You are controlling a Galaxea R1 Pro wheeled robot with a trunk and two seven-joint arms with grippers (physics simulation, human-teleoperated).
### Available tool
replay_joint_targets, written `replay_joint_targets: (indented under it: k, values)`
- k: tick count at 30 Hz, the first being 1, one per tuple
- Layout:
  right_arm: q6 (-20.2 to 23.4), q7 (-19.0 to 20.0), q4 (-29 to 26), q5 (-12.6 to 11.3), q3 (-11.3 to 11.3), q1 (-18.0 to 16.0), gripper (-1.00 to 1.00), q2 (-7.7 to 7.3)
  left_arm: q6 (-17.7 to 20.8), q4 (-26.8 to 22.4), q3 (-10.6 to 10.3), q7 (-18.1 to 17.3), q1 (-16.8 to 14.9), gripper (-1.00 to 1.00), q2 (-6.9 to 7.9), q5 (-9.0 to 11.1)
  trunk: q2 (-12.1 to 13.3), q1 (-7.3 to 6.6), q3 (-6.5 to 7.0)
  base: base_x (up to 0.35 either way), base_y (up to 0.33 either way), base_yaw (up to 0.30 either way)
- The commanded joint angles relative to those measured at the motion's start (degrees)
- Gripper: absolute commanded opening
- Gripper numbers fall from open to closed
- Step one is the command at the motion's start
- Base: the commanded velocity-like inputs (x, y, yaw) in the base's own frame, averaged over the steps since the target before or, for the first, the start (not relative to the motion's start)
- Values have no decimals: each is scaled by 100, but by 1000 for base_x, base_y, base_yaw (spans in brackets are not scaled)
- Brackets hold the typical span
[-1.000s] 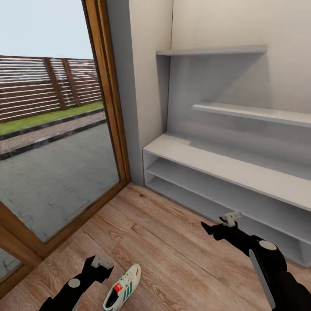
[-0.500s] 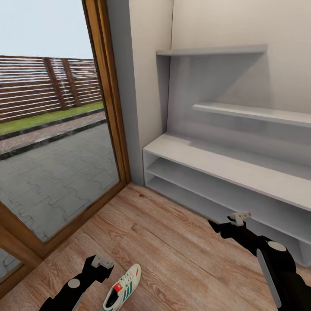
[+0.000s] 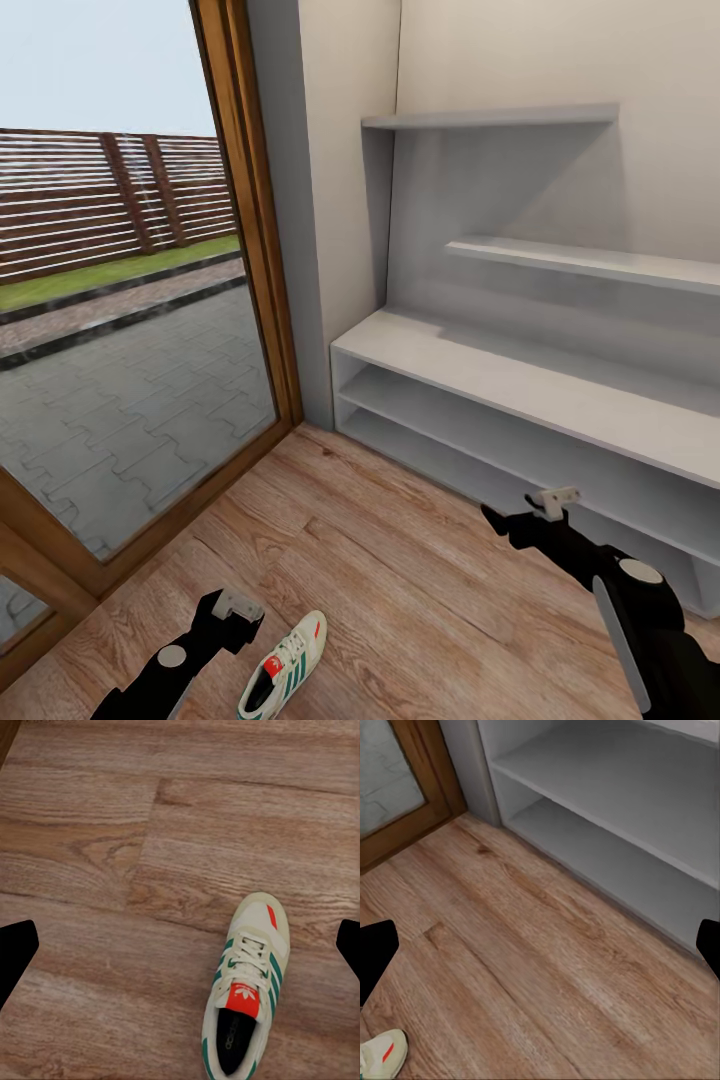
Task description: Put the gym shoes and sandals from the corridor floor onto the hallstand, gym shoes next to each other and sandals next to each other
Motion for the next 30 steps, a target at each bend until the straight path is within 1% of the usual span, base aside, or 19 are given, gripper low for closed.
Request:
replay_joint_targets:
  k: [1, 6, 10, 30]
  values:
    - [-26, 31, -1, 8, -6, -4, 100, 4, -24, 0, 7, -12, -2, 100, 1, -43, -2, -1, -5, 0, 0, 0]
    - [-377, 28, 36, 16, 5, -4, 100, 22, -24, 0, 14, -11, 0, 100, 1, -45, -2, -1, -5, 0, 0, 0]
    - [-448, 27, 49, 21, 5, -4, 100, 12, -29, -4, 15, -11, 0, 100, -1, -43, -2, -1, -5, 0, 0, 0]
    - [-481, 32, 57, 2, 10, -4, 100, 31, -49, -17, 11, -11, 0, 100, 0, -45, -2, -1, -5, 0, 0, 0]
